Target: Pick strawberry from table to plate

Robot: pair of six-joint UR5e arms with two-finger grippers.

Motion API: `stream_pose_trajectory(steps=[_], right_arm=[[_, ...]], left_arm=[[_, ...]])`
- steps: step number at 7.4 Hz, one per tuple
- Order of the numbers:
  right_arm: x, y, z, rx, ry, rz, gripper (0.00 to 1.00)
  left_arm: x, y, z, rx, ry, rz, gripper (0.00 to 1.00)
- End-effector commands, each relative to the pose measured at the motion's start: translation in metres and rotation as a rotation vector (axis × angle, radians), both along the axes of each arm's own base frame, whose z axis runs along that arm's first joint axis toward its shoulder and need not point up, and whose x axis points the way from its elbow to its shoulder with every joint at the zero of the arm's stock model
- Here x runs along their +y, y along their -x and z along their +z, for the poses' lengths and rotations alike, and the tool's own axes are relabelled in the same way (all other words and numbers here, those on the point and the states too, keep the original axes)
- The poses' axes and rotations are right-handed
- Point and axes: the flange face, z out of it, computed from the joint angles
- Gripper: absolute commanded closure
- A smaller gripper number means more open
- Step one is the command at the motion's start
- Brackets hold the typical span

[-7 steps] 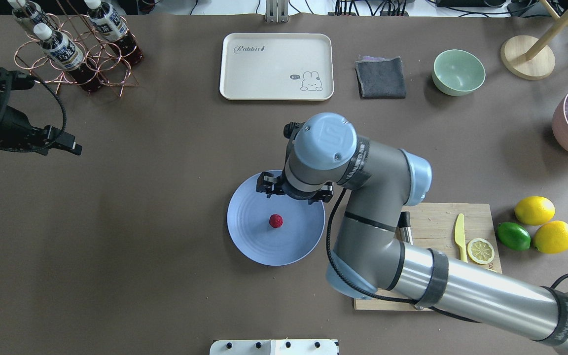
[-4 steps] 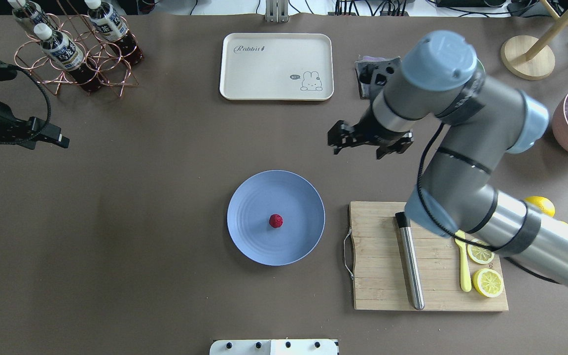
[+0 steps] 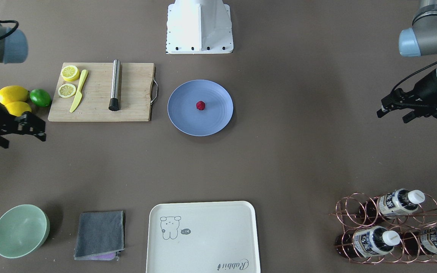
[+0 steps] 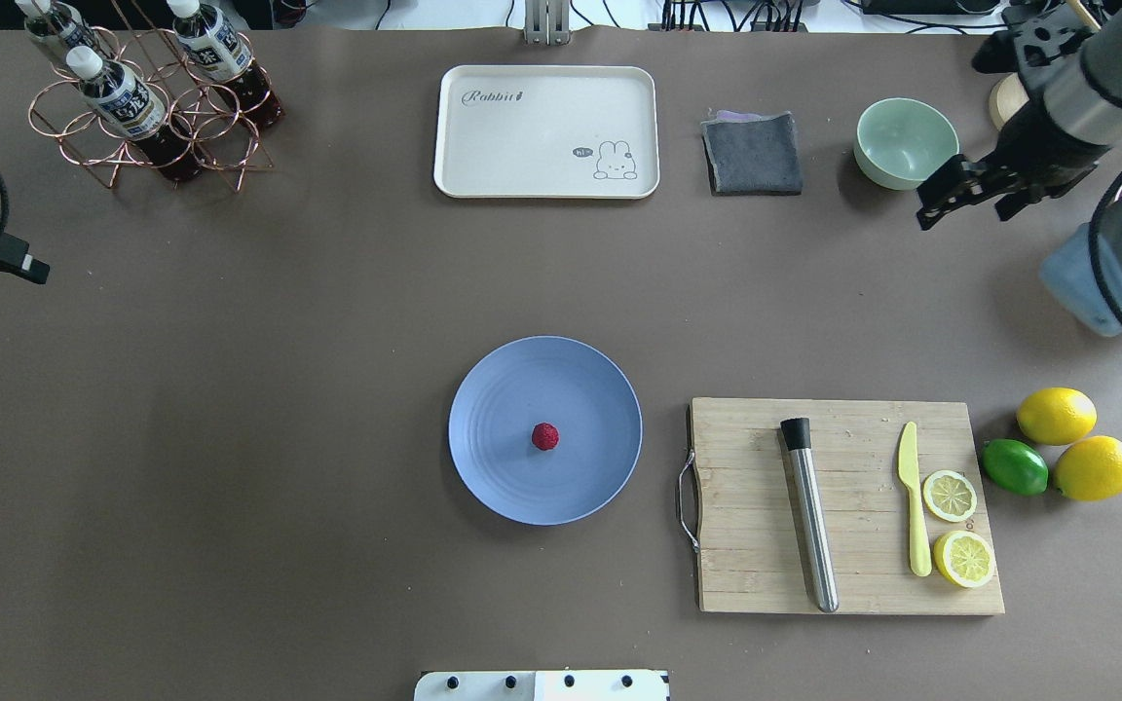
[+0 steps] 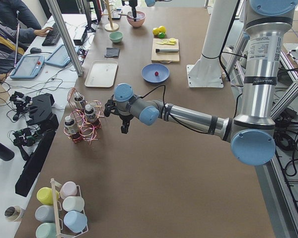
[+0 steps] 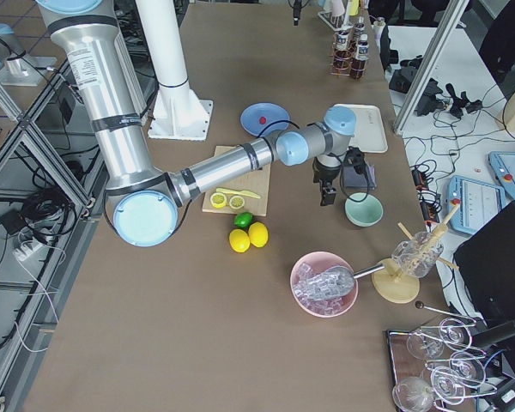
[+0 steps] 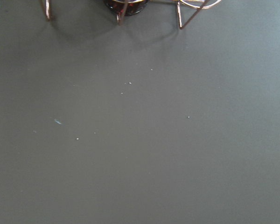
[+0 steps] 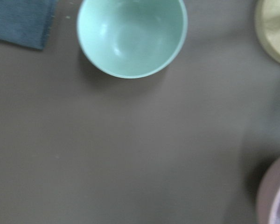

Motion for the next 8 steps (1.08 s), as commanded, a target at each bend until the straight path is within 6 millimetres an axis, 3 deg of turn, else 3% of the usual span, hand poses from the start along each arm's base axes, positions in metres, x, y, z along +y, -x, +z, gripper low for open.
stream_pose_trajectory(steps=[1, 2, 3, 4, 8], right_arm=[[-0.010, -0.116, 0.106, 0.027, -0.005, -0.053, 0.00], [-0.006, -0.160, 0.140, 0.029, 0.023, -0.031, 0.00], [0.009, -0.192, 0.168, 0.028, 0.057, -0.001, 0.00], [0.024, -0.216, 0.181, 0.027, 0.078, 0.038, 0.00], [0.030, -0.222, 0.182, 0.040, 0.071, 0.046, 0.00]], left_arm=[[0.005, 0.074, 0.032, -0.074, -0.016, 0.046, 0.03], [0.015, 0.106, 0.054, -0.087, -0.009, 0.047, 0.03], [0.029, 0.122, 0.074, -0.093, -0.006, 0.060, 0.03], [0.031, 0.131, 0.079, -0.093, 0.002, 0.045, 0.03], [0.036, 0.159, 0.099, -0.113, -0.011, 0.057, 0.03]])
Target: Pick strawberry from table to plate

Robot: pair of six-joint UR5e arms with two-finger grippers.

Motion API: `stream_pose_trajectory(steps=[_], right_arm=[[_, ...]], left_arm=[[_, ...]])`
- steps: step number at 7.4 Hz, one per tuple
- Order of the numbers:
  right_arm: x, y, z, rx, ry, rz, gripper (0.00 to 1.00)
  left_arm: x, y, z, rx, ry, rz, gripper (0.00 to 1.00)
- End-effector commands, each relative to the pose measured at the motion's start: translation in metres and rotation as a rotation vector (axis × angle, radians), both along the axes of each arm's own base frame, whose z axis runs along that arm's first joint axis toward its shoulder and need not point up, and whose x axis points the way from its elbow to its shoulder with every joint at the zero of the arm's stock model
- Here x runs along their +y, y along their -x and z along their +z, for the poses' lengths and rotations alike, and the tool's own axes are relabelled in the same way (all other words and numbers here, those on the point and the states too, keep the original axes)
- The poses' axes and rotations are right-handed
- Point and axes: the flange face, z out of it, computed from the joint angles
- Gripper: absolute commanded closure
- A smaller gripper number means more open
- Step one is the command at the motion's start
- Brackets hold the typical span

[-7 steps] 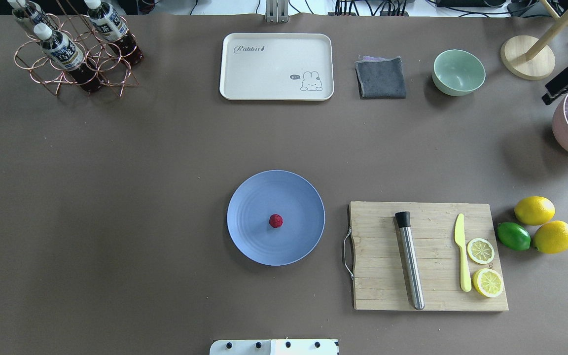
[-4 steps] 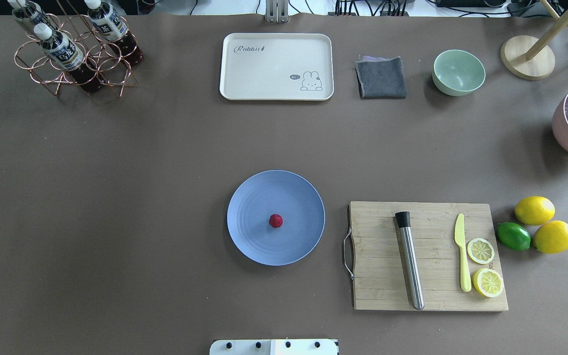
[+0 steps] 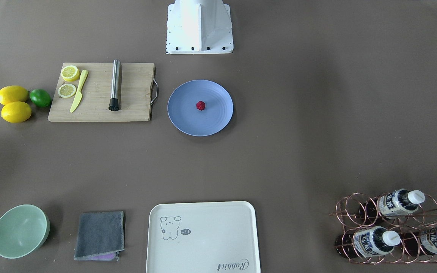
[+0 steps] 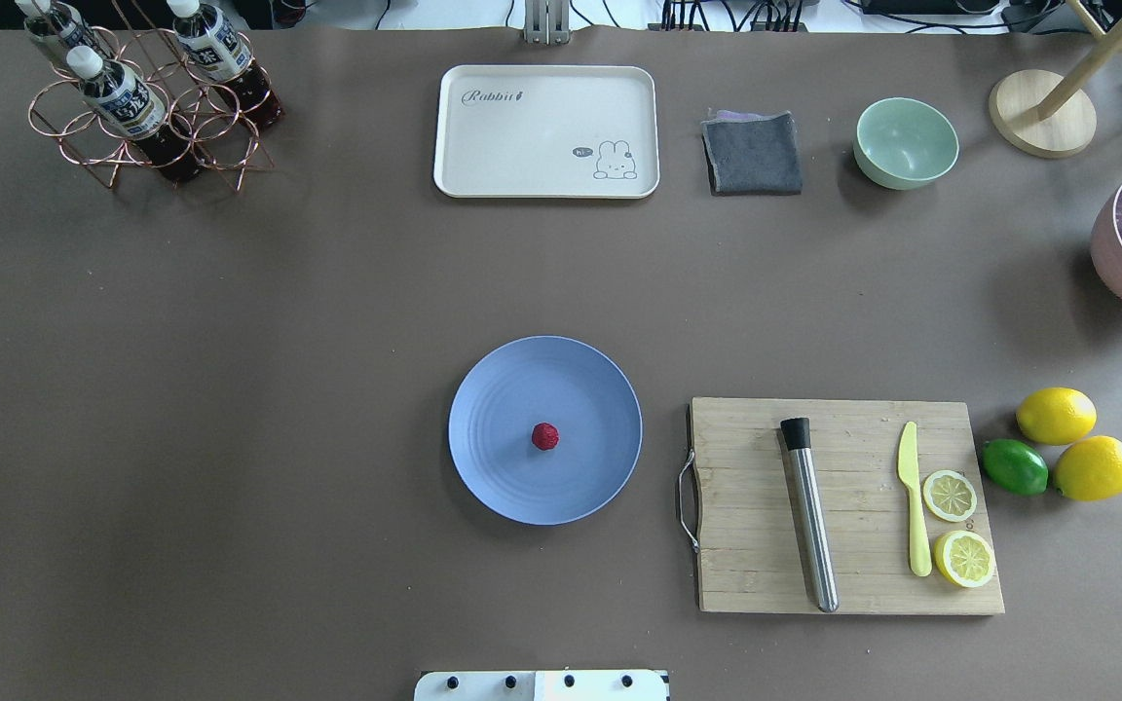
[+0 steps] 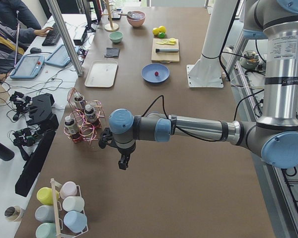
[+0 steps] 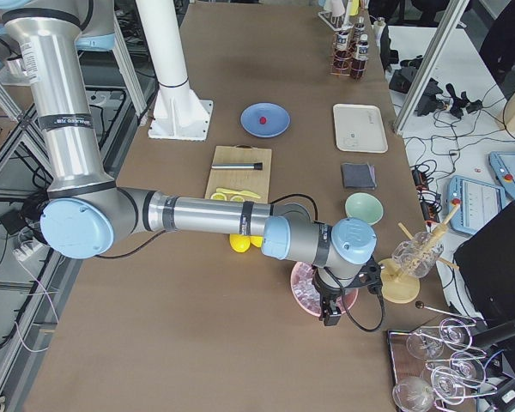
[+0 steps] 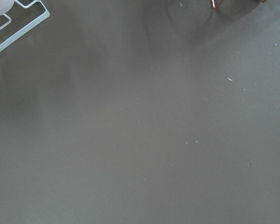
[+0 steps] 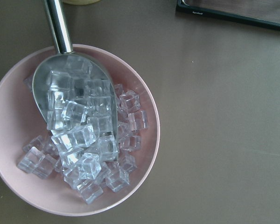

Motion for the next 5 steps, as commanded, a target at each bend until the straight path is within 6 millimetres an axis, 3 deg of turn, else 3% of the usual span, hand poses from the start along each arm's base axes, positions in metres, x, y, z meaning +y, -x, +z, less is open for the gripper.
stream_pose_trajectory(steps=[1, 5], right_arm=[[-0.0047, -0.0010, -0.0068, -0.001, -0.009, 0.002, 0.00], [-0.0010, 0.0026, -0.0109, -0.009, -0.017, 0.000, 0.00]], left_arm=[[0.0044, 0.0204, 0.0011, -0.006, 0.003, 0.011, 0.03], [0.0100, 0.0275, 0.0033, -0.005, 0.018, 0.003, 0.03]])
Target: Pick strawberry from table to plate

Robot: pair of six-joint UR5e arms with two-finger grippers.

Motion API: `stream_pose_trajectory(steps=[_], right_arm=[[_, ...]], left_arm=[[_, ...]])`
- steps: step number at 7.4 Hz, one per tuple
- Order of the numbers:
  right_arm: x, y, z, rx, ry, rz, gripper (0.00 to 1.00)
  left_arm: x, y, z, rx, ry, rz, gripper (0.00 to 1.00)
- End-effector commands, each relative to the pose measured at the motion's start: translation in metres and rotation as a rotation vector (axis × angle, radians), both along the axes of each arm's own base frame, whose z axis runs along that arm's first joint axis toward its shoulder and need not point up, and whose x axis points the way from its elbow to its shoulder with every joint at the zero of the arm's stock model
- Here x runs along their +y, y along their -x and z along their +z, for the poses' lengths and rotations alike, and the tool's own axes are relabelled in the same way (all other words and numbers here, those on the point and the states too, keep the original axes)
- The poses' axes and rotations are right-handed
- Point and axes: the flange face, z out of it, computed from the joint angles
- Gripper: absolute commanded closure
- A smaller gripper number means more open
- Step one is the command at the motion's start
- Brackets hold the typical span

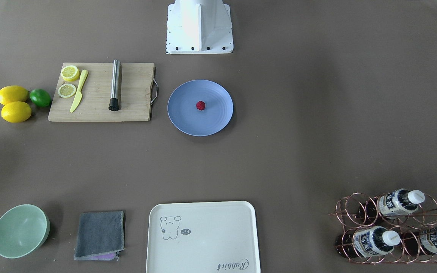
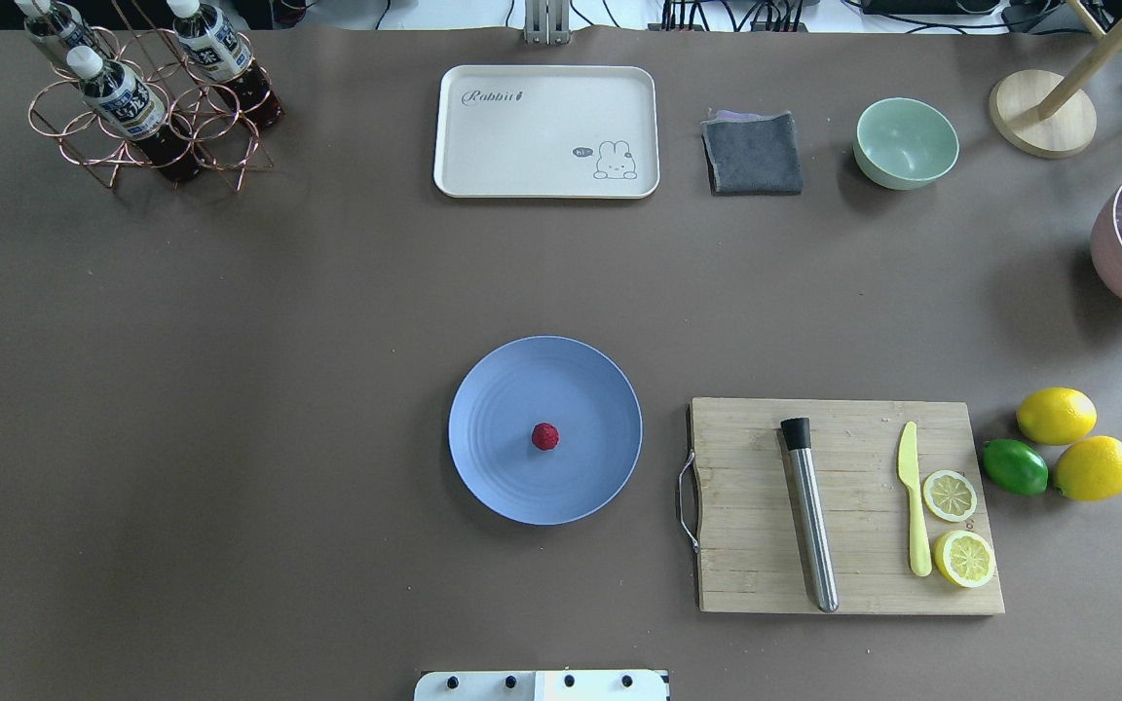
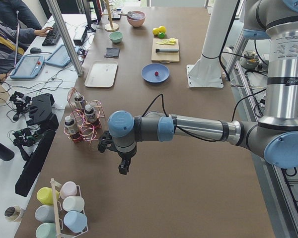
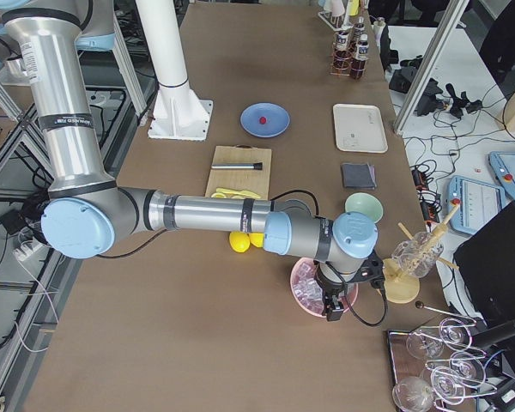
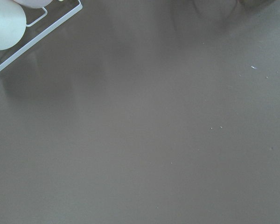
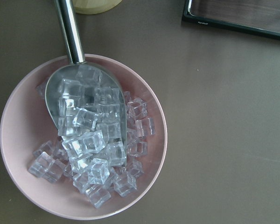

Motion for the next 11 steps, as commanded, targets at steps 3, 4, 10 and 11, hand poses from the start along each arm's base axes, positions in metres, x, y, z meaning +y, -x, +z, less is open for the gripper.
stream_pose_trajectory(steps=[3, 4, 10, 11], right_arm=[[0.002, 0.000, -0.002, 0.001, -0.008, -0.001, 0.00], [0.003, 0.000, -0.005, 0.001, -0.014, -0.002, 0.00], [0.005, 0.003, -0.016, 0.002, -0.040, -0.006, 0.00], [0.005, 0.004, -0.016, 0.002, -0.040, -0.008, 0.00]], left_arm=[[0.004, 0.002, -0.002, -0.020, 0.001, -0.005, 0.03], [0.005, 0.002, 0.000, -0.020, 0.007, -0.007, 0.03], [0.001, 0.001, -0.004, -0.012, 0.010, -0.016, 0.03], [0.000, 0.001, -0.005, -0.012, 0.008, -0.016, 0.03]])
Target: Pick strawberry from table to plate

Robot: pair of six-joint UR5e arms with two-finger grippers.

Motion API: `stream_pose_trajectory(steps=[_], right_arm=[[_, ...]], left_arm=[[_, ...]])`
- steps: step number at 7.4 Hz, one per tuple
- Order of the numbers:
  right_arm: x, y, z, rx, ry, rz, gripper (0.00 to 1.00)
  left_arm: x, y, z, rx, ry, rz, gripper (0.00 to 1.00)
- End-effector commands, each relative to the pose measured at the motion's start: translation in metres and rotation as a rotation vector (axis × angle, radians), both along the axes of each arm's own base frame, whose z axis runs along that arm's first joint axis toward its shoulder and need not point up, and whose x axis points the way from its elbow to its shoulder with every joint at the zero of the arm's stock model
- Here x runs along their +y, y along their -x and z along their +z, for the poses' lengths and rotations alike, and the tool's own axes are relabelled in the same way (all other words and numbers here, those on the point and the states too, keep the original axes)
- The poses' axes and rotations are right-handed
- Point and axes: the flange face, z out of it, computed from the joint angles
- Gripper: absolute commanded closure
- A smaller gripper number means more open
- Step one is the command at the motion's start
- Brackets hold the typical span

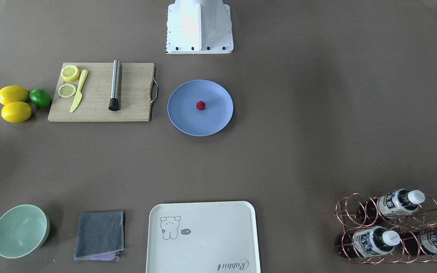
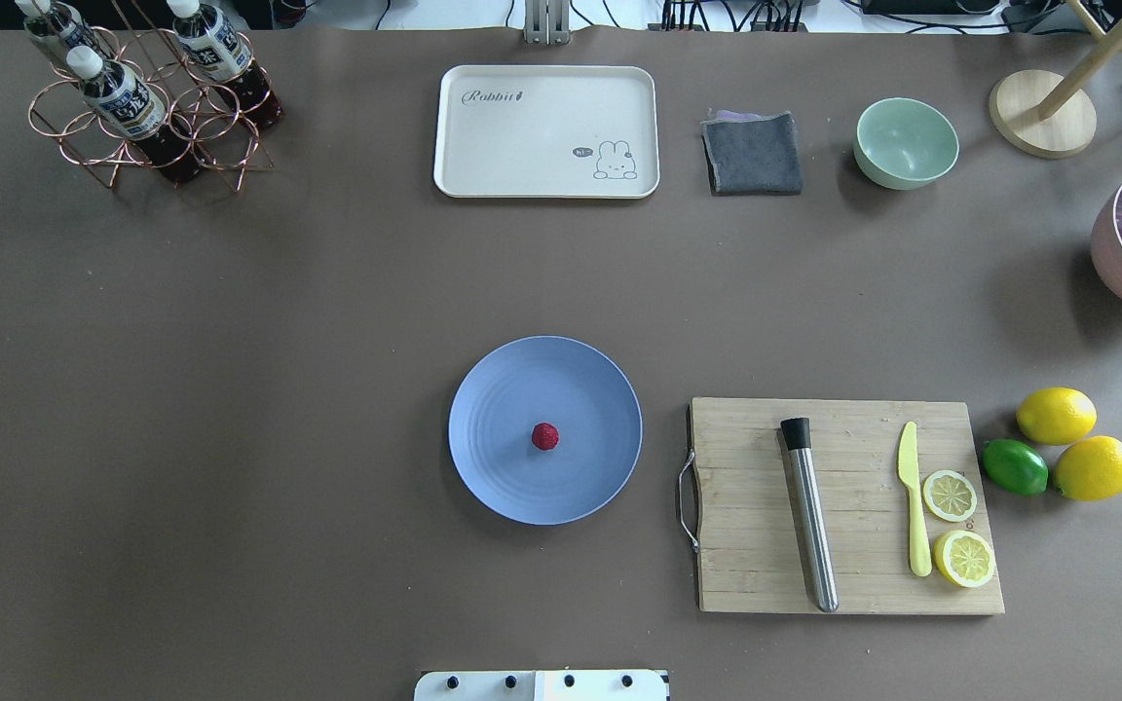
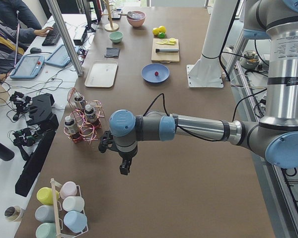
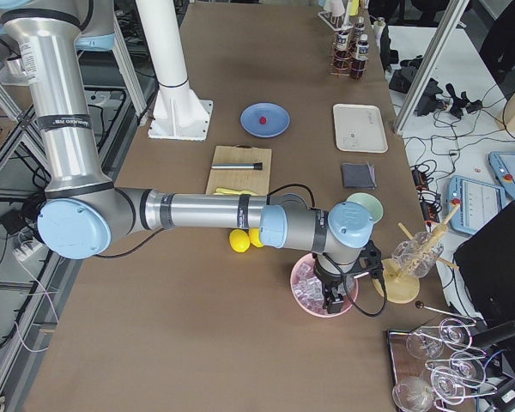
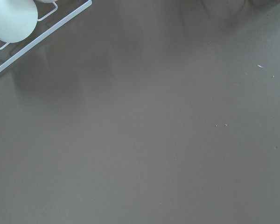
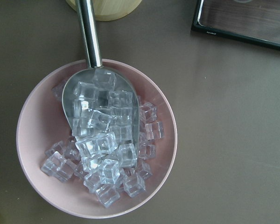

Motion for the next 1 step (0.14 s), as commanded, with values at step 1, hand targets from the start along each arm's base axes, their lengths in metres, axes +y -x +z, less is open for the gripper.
stream_pose_trajectory(steps=[1], right_arm=[[-0.0006, 0.0060, 0.0009, 0.000, 0.001, -0.010, 0.00]], left_arm=[[-0.0021, 0.0000, -0.0011, 0.001, -0.001, 0.000, 0.03]])
